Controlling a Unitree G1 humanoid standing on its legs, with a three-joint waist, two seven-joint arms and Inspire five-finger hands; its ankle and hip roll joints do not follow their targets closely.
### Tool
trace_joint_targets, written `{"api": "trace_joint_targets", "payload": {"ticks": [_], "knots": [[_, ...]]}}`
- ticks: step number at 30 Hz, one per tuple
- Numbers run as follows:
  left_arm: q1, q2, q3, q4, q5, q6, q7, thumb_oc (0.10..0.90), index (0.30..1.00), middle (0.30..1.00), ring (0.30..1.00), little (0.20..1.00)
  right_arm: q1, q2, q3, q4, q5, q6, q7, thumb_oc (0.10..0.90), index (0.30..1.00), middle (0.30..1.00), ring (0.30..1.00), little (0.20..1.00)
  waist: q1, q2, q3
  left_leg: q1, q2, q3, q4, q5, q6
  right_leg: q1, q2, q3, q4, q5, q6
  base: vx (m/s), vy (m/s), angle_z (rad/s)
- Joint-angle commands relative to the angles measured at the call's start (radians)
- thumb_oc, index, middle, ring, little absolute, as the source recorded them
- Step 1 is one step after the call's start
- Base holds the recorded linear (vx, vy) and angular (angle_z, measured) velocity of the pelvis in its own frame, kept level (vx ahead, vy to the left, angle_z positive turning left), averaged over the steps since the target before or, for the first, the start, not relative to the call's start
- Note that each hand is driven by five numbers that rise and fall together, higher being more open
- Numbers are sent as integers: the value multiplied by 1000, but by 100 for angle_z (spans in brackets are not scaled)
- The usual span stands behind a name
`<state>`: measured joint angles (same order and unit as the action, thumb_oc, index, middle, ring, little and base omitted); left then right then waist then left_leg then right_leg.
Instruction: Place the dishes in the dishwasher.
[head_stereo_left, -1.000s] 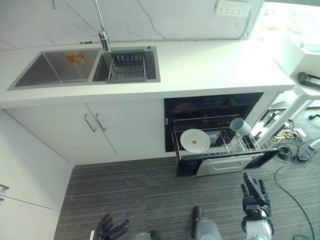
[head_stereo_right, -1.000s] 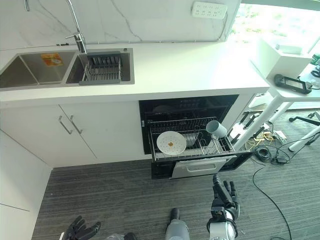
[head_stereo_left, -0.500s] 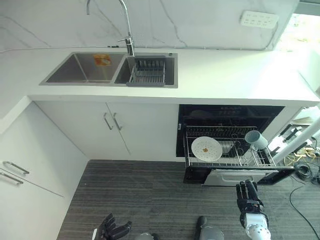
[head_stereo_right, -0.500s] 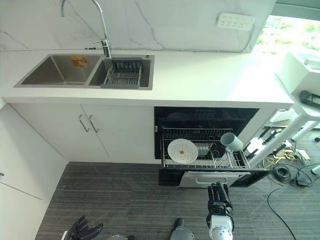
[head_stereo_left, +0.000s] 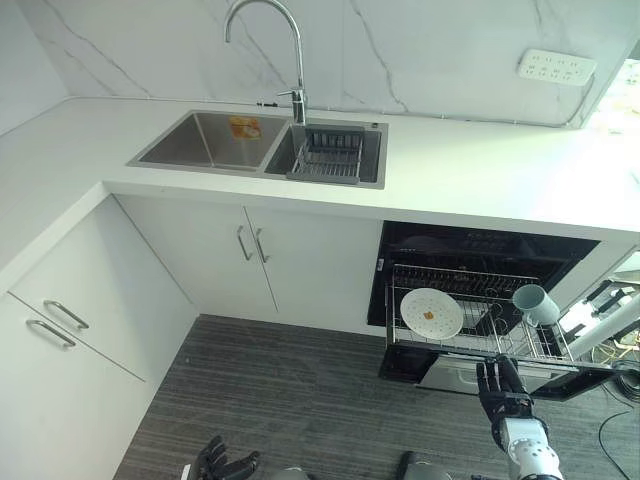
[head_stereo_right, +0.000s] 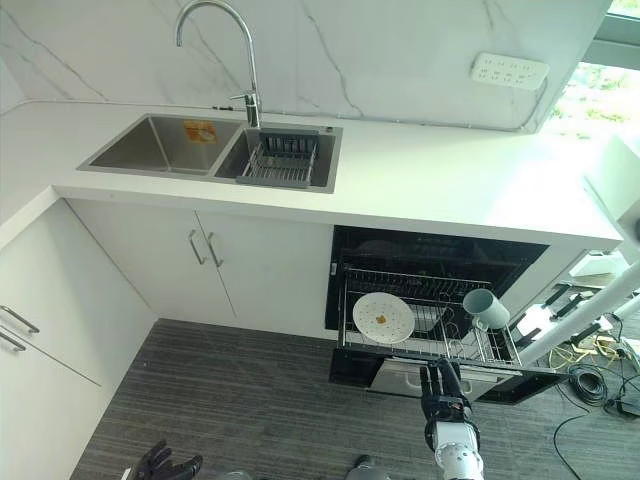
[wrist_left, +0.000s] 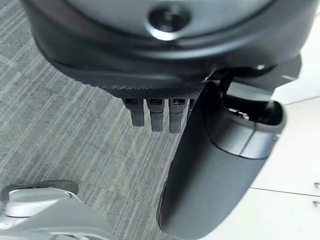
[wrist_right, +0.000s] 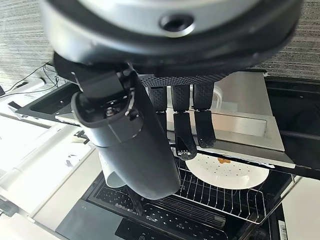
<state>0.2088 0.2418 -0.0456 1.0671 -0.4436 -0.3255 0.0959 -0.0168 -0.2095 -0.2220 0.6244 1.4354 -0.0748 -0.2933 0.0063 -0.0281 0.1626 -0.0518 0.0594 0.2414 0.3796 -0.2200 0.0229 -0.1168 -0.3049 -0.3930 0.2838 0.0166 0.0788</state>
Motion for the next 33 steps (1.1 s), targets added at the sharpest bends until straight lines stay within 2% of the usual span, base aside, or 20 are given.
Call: {"api": "trace_joint_targets", "payload": {"ticks": [1, 9, 17, 19, 22, 23, 24, 26, 31, 32, 33], "knots": [[-32, 70, 4, -26, 26, -50, 1, 800, 900, 900, 900, 900, -142, -58, -50, 38, -15, 8, 5, 400, 300, 300, 300, 300, 50, 11, -5, 128, -16, -145, -80, -125, -51, -46, -44, 5, 16, 24, 124, 58, -10, 19], [-30, 94, 9, -40, 47, -22, 11, 800, 900, 900, 900, 900, -248, -136, -76, 120, -49, 18, -19, 400, 300, 300, 300, 300, 102, 29, 7, 131, -35, -191, -80, -122, -55, -33, -74, -31, 16, 44, 127, 61, -7, 14], [-21, 119, 8, -28, 41, -32, -2, 800, 900, 900, 900, 900, -364, -277, -110, 233, -67, 37, -17, 400, 300, 300, 300, 300, 152, 72, 22, 93, -58, -227, -80, -104, -67, -51, -124, -67, 16, 61, 137, 51, 20, 21], [-17, 122, 4, -30, 29, -31, -18, 800, 900, 900, 900, 900, -416, -345, -123, 267, -86, 47, -23, 400, 300, 300, 300, 300, 163, 102, 30, 70, -75, -242, -80, -96, -73, -74, -144, -67, 16, 67, 142, 24, 101, 25], [-16, 110, -17, -45, -9, -27, -42, 800, 900, 900, 900, 900, -517, -474, -127, 312, -135, 87, -29, 400, 300, 300, 300, 300, 178, 168, 36, 14, -96, -253, -80, -72, -85, -127, -167, -52, 16, 61, 147, -87, 193, 22], [-18, 105, -23, -52, -31, -28, -51, 800, 900, 900, 900, 900, -565, -522, -116, 330, -154, 98, -24, 400, 300, 300, 300, 300, 180, 192, 44, -11, -99, -249, -80, -61, -91, -146, -173, -43, 16, 55, 147, -55, 157, 22], [-18, 103, -26, -55, -44, -29, -59, 800, 900, 900, 900, 900, -601, -552, -106, 345, -171, 99, -18, 400, 300, 300, 300, 300, 184, 212, 45, -22, -100, -254, -80, -68, -96, -153, -167, -17, 16, 28, 161, -46, 133, 21], [-13, 98, -31, -59, -72, -41, -76, 800, 900, 900, 900, 900, -679, -617, -80, 377, -193, 95, -1, 400, 300, 300, 300, 300, 190, 245, 62, -63, -103, -246, -80, -54, -103, -182, -170, 3, 16, 9, 159, -58, 76, 18], [7, 95, -26, -92, -104, -33, -106, 800, 900, 900, 900, 900, -859, -743, -3, 437, -243, 76, 18, 400, 300, 300, 300, 300, 207, 305, 98, -170, -105, -236, -80, -17, -120, -250, -167, 48, 16, -36, 153, -67, 7, 8], [26, 99, -23, -100, -105, -30, -132, 800, 900, 900, 900, 900, -929, -782, 42, 435, -296, 57, 15, 400, 300, 300, 300, 300, 213, 323, 110, -210, -103, -229, -80, 1, -126, -269, -161, 65, 16, -59, 150, -4, 7, 6], [31, 97, -19, -101, -102, -31, -142, 800, 900, 900, 900, 900, -956, -793, 63, 433, -317, 43, 21, 400, 300, 300, 300, 300, 214, 330, 113, -223, -102, -226, -80, 7, -129, -276, -158, 70, 16, -66, 149, 0, 0, 0]]}}
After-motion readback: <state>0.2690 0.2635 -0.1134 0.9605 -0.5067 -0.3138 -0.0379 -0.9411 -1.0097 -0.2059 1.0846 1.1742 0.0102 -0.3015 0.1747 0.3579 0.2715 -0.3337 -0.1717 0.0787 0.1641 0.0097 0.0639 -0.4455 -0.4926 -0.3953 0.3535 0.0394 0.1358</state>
